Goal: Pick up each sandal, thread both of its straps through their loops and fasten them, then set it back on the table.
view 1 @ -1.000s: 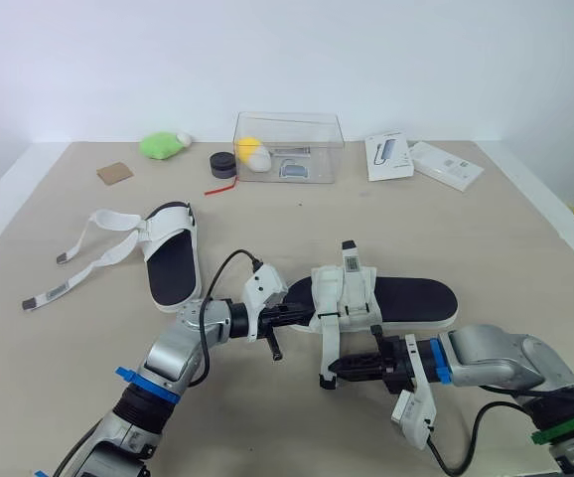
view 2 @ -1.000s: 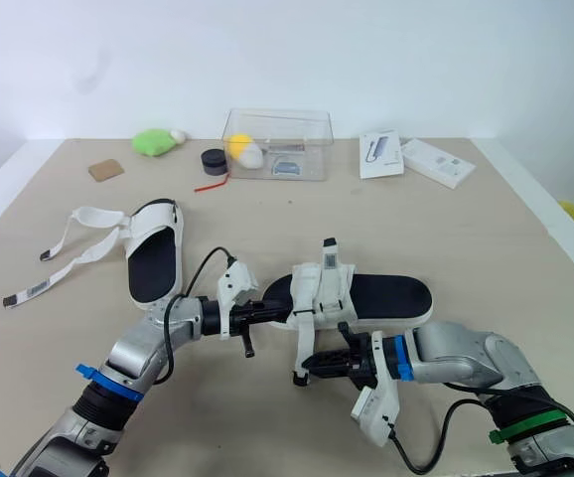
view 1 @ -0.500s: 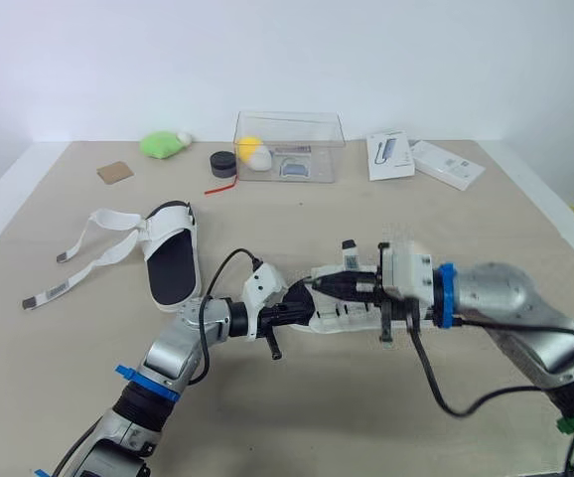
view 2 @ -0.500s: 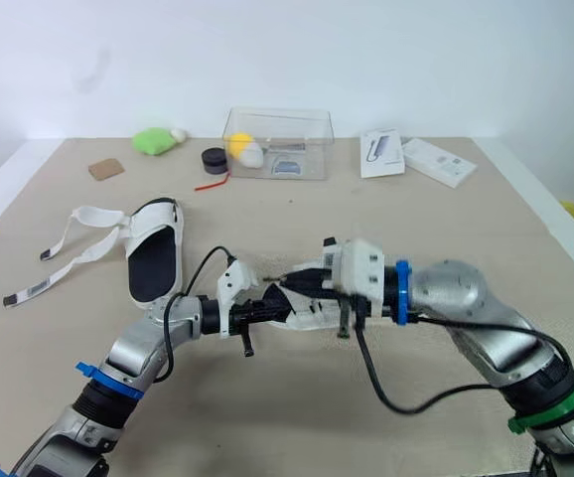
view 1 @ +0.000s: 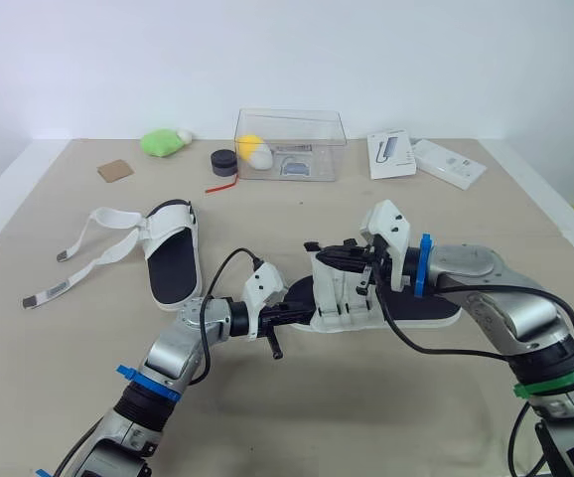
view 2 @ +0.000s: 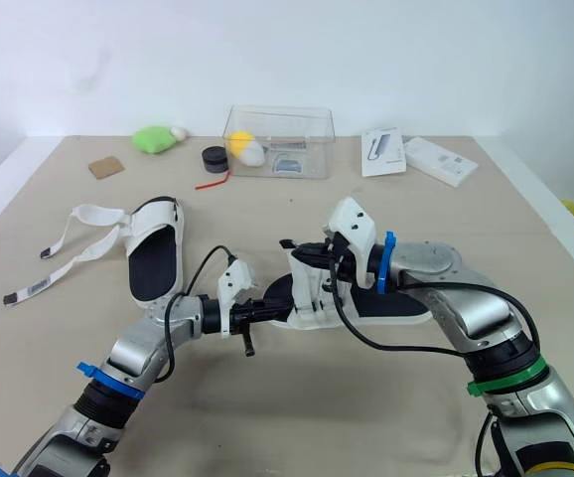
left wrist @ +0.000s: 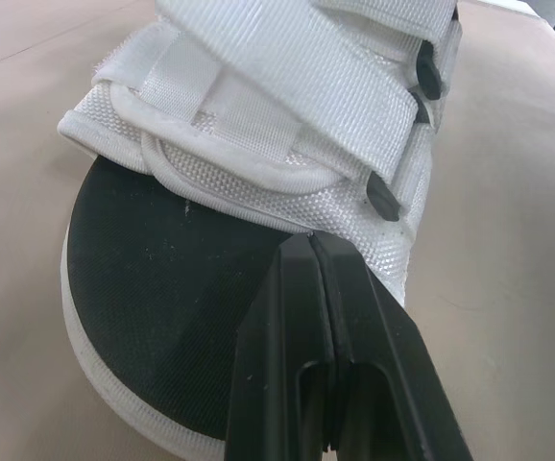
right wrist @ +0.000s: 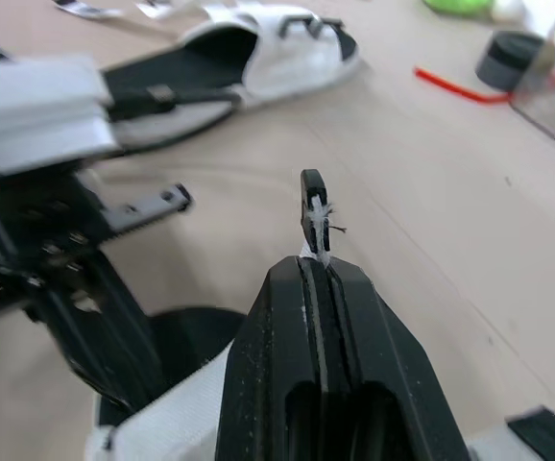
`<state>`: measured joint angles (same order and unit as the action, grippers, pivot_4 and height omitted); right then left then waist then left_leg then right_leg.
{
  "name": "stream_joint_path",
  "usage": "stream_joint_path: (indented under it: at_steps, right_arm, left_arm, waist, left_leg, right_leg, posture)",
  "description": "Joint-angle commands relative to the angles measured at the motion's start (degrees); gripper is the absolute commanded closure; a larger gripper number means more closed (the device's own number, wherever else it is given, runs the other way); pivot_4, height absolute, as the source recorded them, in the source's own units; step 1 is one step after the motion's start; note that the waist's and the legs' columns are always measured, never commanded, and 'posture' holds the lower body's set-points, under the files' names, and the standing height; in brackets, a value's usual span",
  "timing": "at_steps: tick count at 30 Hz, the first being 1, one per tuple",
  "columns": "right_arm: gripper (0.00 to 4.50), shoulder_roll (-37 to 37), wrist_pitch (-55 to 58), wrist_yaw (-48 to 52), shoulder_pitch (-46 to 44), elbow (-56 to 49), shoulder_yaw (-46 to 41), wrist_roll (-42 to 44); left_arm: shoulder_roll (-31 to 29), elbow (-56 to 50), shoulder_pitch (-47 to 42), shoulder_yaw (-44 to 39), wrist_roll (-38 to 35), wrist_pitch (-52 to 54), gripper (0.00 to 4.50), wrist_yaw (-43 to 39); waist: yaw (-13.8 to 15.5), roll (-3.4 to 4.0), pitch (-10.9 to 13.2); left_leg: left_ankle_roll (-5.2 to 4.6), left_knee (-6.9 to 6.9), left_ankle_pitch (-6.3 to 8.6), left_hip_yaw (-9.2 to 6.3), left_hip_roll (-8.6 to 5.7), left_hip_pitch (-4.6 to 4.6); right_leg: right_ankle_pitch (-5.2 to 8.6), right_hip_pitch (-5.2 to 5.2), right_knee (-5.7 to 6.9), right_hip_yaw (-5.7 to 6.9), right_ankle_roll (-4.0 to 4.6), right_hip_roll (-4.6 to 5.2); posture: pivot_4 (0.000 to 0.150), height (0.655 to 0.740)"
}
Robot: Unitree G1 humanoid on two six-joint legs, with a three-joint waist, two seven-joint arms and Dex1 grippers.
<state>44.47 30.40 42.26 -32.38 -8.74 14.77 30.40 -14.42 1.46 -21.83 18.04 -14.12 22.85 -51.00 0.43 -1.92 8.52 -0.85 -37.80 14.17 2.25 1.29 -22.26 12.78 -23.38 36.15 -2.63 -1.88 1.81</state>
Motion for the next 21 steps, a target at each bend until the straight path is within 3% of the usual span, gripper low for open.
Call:
stream_joint_path:
  at_steps: [1, 21]
  right_arm:
    - [4.45, -0.7, -1.2, -0.8, -1.6, 1.9, -3.7, -3.6]
    - [4.45, -3.7, 0.6, -3.8, -3.1, 8.2, -3.5, -16.6]
  left_arm:
    - [-0.5, 3.6, 1.8, 2.4, 2.1, 2.0, 4.50, 0.6]
    - [-0.6, 3.5, 1.8, 2.3, 1.8, 2.1, 4.50, 0.8]
  waist:
    - [0.0, 0.00, 0.0]
    - [-0.1, 0.00, 0.0]
  left_leg:
    - [0.00, -0.02, 0.00, 0.00, 0.00, 0.00]
    - [-0.04, -0.25, -0.02, 0.04, 0.04, -0.01]
  right_leg:
    - [-0.01, 0.00, 0.00, 0.00, -0.01, 0.00]
    - [-0.20, 0.01, 0.01, -0.05, -0.07, -0.06]
  posture:
    - [0.150, 0.7400]
    - [0.150, 0.7400]
